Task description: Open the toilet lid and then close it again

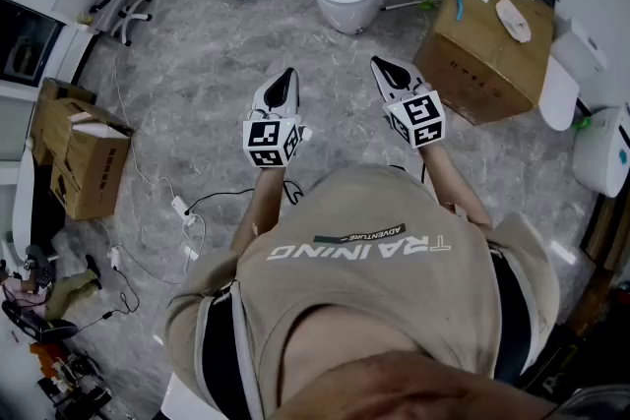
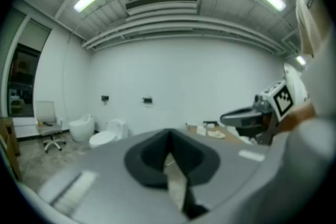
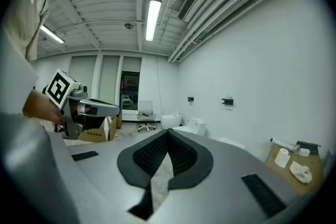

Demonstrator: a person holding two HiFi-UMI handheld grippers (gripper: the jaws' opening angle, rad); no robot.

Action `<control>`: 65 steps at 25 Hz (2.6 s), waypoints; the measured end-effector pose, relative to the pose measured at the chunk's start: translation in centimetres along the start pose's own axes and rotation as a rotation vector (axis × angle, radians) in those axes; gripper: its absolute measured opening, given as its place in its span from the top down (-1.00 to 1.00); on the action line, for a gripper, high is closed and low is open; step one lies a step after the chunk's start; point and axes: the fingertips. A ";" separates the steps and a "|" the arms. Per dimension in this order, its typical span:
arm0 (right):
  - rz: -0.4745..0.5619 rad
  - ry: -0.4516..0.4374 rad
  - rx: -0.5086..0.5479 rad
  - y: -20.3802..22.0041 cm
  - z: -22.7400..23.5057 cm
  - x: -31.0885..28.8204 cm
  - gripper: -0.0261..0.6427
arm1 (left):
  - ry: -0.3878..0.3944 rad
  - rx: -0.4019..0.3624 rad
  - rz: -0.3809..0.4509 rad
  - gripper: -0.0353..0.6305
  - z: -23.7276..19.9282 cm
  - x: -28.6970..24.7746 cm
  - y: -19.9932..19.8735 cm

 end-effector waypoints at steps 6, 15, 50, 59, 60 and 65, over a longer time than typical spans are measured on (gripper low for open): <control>-0.009 -0.026 -0.192 0.8 -0.7 -2.4 0.89 | -0.003 0.043 -0.006 0.88 -2.6 0.4 1.6; -0.050 0.011 -0.244 3.5 -3.6 -5.4 0.89 | 0.043 0.083 -0.039 0.88 -5.4 0.0 4.7; -0.245 -0.174 -0.208 6.3 11.3 -31.1 0.89 | -0.053 0.146 -0.244 0.88 -18.5 -22.7 4.4; -0.215 -0.004 -0.212 1.2 13.2 -38.3 0.89 | 0.102 0.017 -0.170 0.88 -26.7 -30.5 1.0; -0.215 0.011 -0.207 0.6 13.4 -39.3 0.89 | 0.121 -0.010 -0.151 0.88 -27.6 -31.5 0.1; -0.204 0.061 -0.231 -0.9 12.7 -43.6 0.89 | 0.172 -0.081 -0.117 0.88 -31.6 -35.1 -0.7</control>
Point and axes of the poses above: the fingertips, and each gripper's own axes: x backward along the fingers, z to its right, y out of its underside, and after that the axes turned 4 degrees about -z, right-handed
